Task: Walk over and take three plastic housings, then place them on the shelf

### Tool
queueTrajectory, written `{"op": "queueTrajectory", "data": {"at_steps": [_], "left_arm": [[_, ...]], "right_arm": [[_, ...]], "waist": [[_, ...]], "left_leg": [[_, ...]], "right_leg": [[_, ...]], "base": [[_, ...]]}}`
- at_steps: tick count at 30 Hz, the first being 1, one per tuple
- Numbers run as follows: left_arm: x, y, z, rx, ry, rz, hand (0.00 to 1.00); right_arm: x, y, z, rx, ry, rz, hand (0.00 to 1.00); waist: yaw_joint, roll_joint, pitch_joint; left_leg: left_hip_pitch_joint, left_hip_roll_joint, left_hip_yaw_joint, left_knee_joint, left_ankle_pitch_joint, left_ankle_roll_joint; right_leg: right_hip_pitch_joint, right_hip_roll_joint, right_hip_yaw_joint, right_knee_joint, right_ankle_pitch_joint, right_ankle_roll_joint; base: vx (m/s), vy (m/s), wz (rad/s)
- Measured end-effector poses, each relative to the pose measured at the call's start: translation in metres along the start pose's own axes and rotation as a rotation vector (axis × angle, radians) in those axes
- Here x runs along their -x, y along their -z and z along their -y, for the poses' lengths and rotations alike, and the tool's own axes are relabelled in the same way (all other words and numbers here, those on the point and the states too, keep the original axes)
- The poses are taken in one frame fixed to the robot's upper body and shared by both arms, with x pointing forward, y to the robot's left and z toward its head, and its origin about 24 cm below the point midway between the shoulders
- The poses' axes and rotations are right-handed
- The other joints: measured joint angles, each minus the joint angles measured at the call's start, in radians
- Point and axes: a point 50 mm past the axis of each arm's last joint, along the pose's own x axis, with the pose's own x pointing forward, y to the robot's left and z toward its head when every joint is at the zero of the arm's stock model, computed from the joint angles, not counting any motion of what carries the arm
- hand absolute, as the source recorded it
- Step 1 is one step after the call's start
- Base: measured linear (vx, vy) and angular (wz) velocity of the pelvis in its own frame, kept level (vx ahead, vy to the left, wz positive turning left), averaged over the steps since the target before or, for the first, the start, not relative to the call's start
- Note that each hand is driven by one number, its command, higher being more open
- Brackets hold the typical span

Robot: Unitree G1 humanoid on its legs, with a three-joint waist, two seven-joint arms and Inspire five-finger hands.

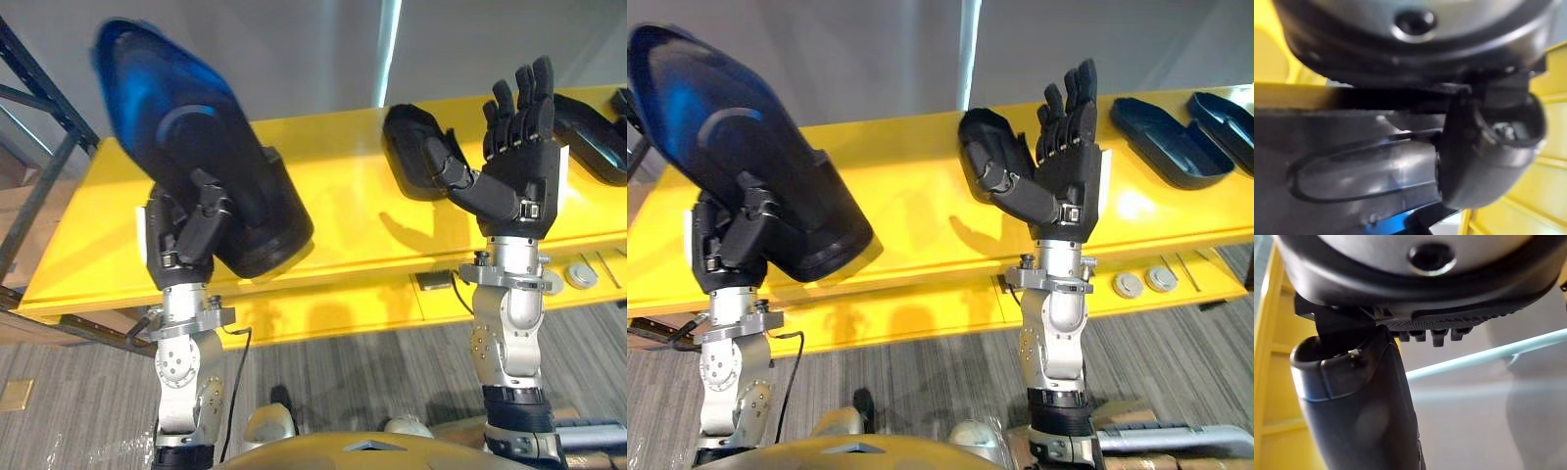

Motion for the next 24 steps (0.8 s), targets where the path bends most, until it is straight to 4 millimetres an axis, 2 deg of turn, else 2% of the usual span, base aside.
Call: {"op": "queueTrajectory", "data": {"at_steps": [3, 6, 9, 10, 11, 15, 17, 21, 24], "left_arm": [[-0.002, -0.001, -0.004, -0.096, 0.065, -0.028, 0.00], [-0.006, -0.005, -0.014, -0.184, 0.082, -0.039, 0.00], [-0.024, -0.006, -0.015, -0.195, 0.078, -0.013, 0.00], [-0.036, -0.006, -0.014, -0.206, 0.083, 0.006, 0.00], [-0.050, -0.005, -0.013, -0.218, 0.092, 0.012, 0.00], [-0.080, 0.009, -0.021, -0.283, 0.095, -0.050, 0.00], [-0.093, 0.019, -0.028, -0.248, 0.064, -0.106, 0.00], [-0.098, 0.035, -0.035, -0.194, -0.001, -0.198, 0.00], [-0.097, 0.042, -0.039, -0.134, -0.058, -0.246, 0.00]], "right_arm": [[0.008, -0.005, -0.001, -0.018, 0.002, 0.002, 1.00], [0.016, -0.010, -0.002, -0.069, 0.025, 0.008, 1.00], [0.025, -0.004, 0.002, -0.097, 0.026, -0.066, 1.00], [0.029, -0.001, 0.002, -0.102, 0.021, -0.100, 1.00], [0.031, 0.003, 0.001, -0.105, 0.006, -0.134, 1.00], [0.034, 0.009, -0.004, -0.136, -0.067, -0.204, 1.00], [0.034, 0.008, -0.004, -0.136, -0.109, -0.206, 1.00], [0.034, 0.011, -0.007, -0.160, -0.148, -0.224, 1.00], [0.031, 0.016, -0.017, -0.175, -0.222, -0.259, 1.00]], "waist": [[-0.001, -0.001, 0.000], [-0.025, -0.008, -0.002], [-0.027, -0.009, -0.002], [-0.028, -0.012, -0.004], [-0.039, -0.013, -0.006], [-0.075, -0.001, -0.014], [-0.096, -0.002, -0.016], [-0.115, -0.004, -0.016], [-0.131, -0.004, -0.016]], "left_leg": [[0.021, -0.031, 0.011, -0.030, 0.002, 0.008], [0.024, -0.055, 0.023, -0.052, 0.007, 0.017], [0.034, -0.061, 0.040, -0.066, 0.012, 0.024], [0.033, -0.066, 0.041, -0.079, 0.021, 0.027], [0.026, -0.071, 0.040, -0.085, 0.027, 0.031], [0.011, -0.063, 0.055, -0.088, 0.034, 0.027], [-0.017, -0.063, 0.066, -0.087, 0.046, 0.036], [-0.033, -0.069, 0.087, -0.084, 0.057, 0.042], [-0.034, -0.069, 0.090, -0.084, 0.058, 0.042]], "right_leg": [[0.004, -0.027, 0.002, -0.007, 0.008, 0.013], [0.002, -0.044, 0.010, -0.030, 0.018, 0.031], [0.003, -0.046, 0.018, -0.045, 0.020, 0.036], [0.001, -0.046, 0.018, -0.054, 0.013, 0.046], [-0.002, -0.047, 0.015, -0.059, 0.006, 0.067], [-0.036, -0.042, 0.028, -0.045, 0.005, 0.065], [-0.085, -0.043, 0.054, -0.023, 0.008, 0.065], [-0.122, -0.044, 0.080, -0.011, 0.017, 0.064], [-0.129, -0.044, 0.085, -0.006, 0.017, 0.064]], "base": [[0.07, 0.119, -0.05], [0.01, 0.098, -0.10], [-0.05, 0.030, -0.15], [-0.10, -0.015, 0.00], [-0.11, -0.021, 0.05], [-0.10, 0.009, -0.13], [-0.05, 0.029, -0.18], [-0.01, 0.034, -0.16], [0.00, 0.005, -0.05]]}}
